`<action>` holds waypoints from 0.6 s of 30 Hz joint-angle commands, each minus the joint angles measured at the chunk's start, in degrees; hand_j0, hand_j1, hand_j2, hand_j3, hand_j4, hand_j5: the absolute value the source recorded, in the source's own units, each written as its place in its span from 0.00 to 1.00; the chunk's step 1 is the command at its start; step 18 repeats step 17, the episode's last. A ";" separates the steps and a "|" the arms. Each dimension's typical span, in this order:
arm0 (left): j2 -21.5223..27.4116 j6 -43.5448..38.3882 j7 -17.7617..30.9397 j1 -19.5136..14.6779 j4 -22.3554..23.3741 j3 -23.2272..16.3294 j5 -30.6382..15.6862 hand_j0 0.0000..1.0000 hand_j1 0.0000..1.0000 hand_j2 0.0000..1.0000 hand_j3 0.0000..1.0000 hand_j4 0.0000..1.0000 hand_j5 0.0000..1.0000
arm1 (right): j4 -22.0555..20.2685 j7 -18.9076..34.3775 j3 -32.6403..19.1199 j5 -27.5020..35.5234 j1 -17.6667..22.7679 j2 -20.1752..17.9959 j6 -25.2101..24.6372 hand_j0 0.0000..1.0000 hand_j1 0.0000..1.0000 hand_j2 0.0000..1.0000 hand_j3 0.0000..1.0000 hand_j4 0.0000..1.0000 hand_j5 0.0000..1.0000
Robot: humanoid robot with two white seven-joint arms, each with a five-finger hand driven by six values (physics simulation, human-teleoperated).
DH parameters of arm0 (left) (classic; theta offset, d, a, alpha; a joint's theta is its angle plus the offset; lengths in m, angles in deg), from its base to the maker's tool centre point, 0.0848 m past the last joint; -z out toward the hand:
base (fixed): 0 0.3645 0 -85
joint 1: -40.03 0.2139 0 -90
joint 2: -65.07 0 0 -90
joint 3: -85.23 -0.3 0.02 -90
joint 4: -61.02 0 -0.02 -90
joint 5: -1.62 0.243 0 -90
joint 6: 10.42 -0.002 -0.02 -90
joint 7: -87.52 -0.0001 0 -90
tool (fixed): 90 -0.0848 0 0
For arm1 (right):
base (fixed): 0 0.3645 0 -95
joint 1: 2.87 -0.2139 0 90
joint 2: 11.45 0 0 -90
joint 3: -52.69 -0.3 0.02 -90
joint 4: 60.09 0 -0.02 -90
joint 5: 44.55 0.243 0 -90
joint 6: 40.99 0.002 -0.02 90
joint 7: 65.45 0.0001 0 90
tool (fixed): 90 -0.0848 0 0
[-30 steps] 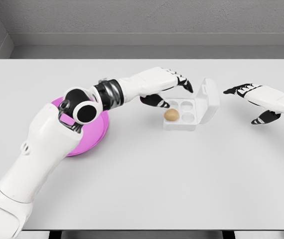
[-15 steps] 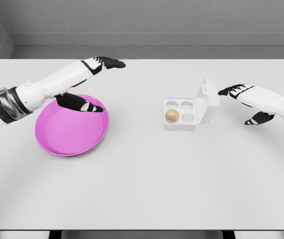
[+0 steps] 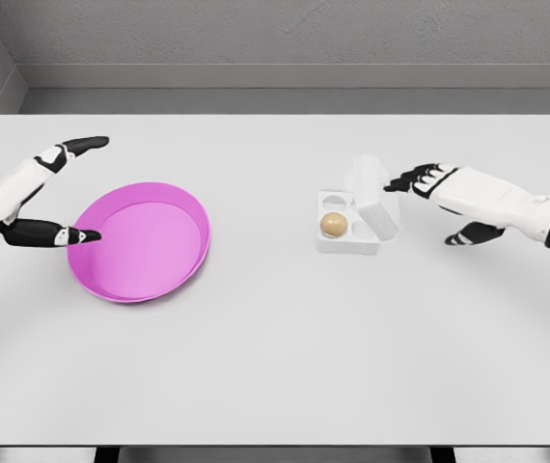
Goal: Pack egg into the box and close the box lid
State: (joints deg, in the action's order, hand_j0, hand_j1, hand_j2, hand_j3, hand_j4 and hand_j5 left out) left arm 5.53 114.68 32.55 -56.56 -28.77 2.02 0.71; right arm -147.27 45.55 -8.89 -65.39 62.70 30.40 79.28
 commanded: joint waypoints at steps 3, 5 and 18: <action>0.21 -0.10 -0.02 0.00 0.93 0.50 0.30 1.00 1.00 1.00 1.00 1.00 1.00 | -5.98 -0.08 3.74 0.36 -0.17 3.33 0.06 1.00 1.00 1.00 1.00 1.00 1.00; 0.21 -0.10 -0.02 0.00 1.02 0.50 0.30 1.00 1.00 1.00 1.00 1.00 1.00 | -6.95 0.01 4.18 0.45 -0.18 3.33 0.06 1.00 1.00 1.00 1.00 1.00 1.00; 0.21 -0.10 -0.02 -0.26 2.08 0.59 0.30 1.00 1.00 1.00 1.00 1.00 1.00 | -1.59 0.53 -5.84 0.54 1.05 -4.06 -0.38 1.00 1.00 1.00 1.00 1.00 1.00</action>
